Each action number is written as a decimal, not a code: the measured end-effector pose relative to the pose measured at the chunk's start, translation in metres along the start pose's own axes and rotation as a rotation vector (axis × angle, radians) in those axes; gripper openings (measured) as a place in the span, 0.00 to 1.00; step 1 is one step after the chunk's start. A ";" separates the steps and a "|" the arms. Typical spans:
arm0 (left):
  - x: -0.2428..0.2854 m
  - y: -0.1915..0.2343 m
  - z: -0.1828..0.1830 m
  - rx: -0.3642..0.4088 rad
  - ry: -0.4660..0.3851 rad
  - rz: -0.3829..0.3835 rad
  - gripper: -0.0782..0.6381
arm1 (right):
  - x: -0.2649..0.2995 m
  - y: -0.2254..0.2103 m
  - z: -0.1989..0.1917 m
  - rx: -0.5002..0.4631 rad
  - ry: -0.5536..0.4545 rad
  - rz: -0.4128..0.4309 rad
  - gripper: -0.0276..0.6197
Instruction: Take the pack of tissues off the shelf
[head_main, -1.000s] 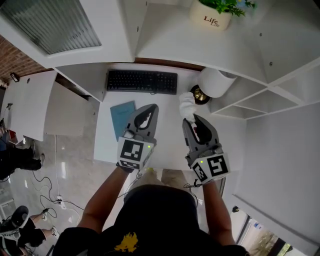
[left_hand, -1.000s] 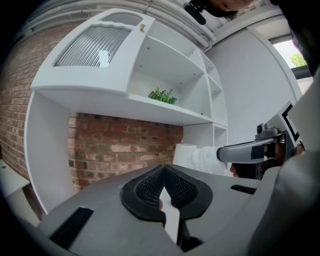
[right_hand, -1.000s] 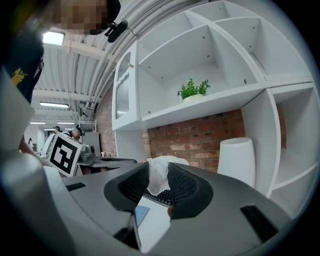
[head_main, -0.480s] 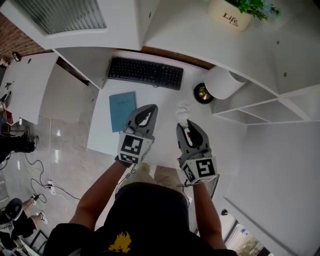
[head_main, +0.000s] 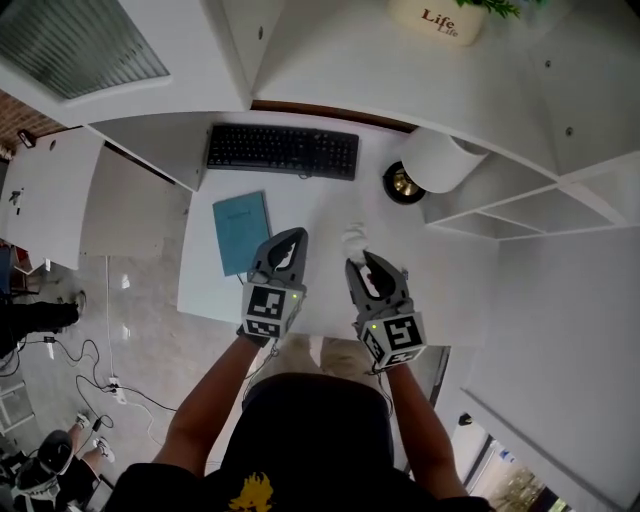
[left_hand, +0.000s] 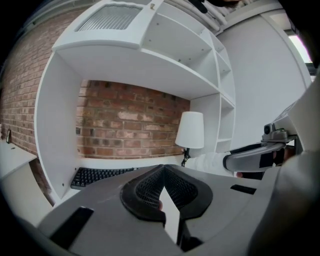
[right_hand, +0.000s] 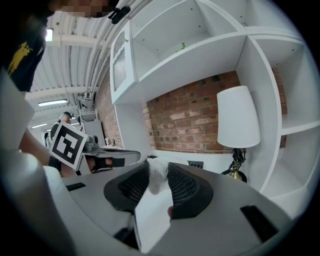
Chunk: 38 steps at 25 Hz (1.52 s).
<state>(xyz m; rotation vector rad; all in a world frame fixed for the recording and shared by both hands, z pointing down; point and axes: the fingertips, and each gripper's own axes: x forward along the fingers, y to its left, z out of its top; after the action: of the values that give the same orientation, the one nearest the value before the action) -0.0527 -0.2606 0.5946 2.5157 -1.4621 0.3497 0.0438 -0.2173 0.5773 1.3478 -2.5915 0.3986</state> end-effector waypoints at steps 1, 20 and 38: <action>0.001 -0.001 -0.006 0.000 0.013 -0.002 0.12 | 0.000 -0.001 -0.006 0.004 0.012 -0.001 0.23; 0.025 -0.003 -0.097 -0.034 0.164 -0.004 0.12 | 0.043 -0.002 -0.109 0.133 0.156 0.028 0.23; 0.031 0.004 -0.141 -0.102 0.257 0.015 0.12 | 0.048 -0.006 -0.175 0.165 0.294 0.021 0.23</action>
<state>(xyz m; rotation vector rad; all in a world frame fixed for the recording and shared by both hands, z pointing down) -0.0550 -0.2465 0.7380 2.2834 -1.3630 0.5625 0.0301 -0.2012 0.7574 1.2054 -2.3732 0.7668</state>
